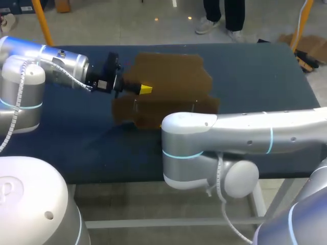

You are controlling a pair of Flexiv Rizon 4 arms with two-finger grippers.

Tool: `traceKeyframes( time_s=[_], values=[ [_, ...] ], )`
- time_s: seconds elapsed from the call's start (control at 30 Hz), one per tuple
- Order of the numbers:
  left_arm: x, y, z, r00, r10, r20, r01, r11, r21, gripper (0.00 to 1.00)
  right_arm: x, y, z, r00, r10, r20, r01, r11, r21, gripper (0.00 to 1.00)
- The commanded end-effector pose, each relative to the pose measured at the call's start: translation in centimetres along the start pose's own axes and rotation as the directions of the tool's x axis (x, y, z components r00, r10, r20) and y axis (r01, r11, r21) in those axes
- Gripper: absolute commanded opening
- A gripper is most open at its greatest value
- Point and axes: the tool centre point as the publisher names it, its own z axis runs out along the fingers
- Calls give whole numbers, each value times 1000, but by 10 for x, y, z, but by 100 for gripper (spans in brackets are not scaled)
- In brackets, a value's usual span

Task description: Assemble the packaging by folding the flat box into shape, placing the metal phone stand inside, and closing the box properly

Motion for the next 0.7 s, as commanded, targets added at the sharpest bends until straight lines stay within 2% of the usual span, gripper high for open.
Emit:
traceKeyframes(
  time_s=[0.03,0.23,0.7],
  values=[
    [-1,2,3,1000,5,-7,-5,1000,-3,0,5,-2,4,1000,-1,21,1,1000,-1,0],
    [5,-1,3,999,53,9,-53,998,-16,0,5,-2,4,1000,-1,21,1,1000,-1,0],
    [7,15,-1,995,93,41,-92,995,-33,0,5,-2,4,1000,-1,21,1,1000,-1,0]
  ],
)
